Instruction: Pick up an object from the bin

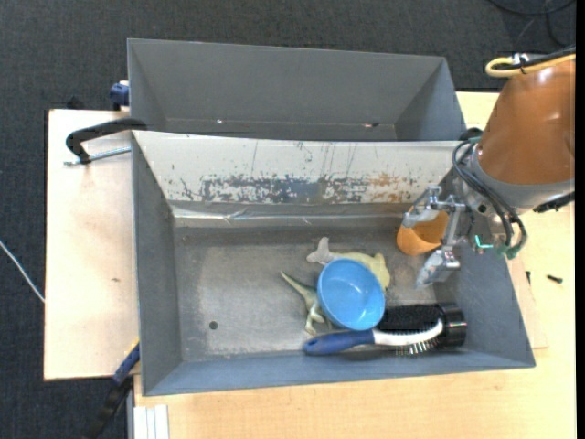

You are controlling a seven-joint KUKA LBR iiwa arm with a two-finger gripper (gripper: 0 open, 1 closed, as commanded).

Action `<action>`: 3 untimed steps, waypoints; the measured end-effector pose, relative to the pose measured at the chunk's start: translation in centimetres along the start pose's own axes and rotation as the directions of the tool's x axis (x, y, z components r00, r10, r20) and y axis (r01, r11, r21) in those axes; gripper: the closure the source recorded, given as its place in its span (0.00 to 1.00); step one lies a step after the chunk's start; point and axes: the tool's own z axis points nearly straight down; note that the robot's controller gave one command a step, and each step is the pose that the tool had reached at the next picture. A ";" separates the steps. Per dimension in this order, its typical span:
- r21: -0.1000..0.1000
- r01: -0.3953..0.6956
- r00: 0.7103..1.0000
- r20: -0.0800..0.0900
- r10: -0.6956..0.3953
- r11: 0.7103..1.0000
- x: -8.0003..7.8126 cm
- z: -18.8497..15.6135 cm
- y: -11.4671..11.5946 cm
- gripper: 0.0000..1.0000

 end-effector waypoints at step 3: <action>-0.002 -0.219 0.976 0.010 0.219 0.976 -3.6 13.2 5.9 1.00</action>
Offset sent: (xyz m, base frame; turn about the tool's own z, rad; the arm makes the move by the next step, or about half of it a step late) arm 0.0157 0.0029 -0.1269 0.2571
